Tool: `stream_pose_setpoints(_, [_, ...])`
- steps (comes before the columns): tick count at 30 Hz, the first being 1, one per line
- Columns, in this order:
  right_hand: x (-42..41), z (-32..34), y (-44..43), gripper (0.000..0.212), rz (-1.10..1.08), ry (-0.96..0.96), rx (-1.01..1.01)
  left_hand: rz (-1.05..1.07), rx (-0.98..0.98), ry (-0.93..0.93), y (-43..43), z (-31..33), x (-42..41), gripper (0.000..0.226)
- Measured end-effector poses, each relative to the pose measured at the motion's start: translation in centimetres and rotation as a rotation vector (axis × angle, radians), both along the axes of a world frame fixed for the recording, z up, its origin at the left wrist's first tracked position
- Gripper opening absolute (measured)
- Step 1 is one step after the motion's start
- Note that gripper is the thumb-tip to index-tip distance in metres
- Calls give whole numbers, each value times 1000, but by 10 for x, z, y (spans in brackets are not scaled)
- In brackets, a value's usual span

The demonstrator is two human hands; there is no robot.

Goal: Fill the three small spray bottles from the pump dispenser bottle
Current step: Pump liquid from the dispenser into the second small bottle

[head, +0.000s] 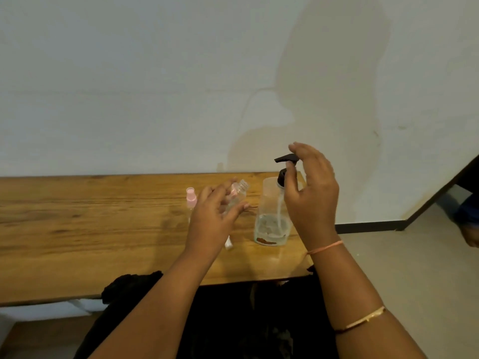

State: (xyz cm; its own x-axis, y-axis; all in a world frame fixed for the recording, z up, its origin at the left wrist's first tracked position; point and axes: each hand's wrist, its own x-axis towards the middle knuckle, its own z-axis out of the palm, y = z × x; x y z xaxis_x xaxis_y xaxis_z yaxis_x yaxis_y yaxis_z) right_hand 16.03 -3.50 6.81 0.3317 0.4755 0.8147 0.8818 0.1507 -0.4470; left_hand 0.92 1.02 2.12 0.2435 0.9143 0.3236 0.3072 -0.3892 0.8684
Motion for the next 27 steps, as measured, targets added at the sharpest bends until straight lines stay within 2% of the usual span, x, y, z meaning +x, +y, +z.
stream_pose_setpoints(3, [7,-9,8,29,37,30,-99,-45,20,7,3,6,9,64])
stream_pose_setpoints(7, [11,-8,13,25,18,20,-78,-93,16,-4,6,10,20,67])
stream_pose_setpoints(15, [13,-11,15,22,30,27,-50,-141,176,-8,18,13,36,64])
stream_pose_setpoints(21, [14,-13,16,20,46,64,-30,-90,212,-68,24,15,37,49])
stream_pose_setpoints(27, [12,-12,18,20,39,64,-30,-85,202,-164,29,17,38,51])
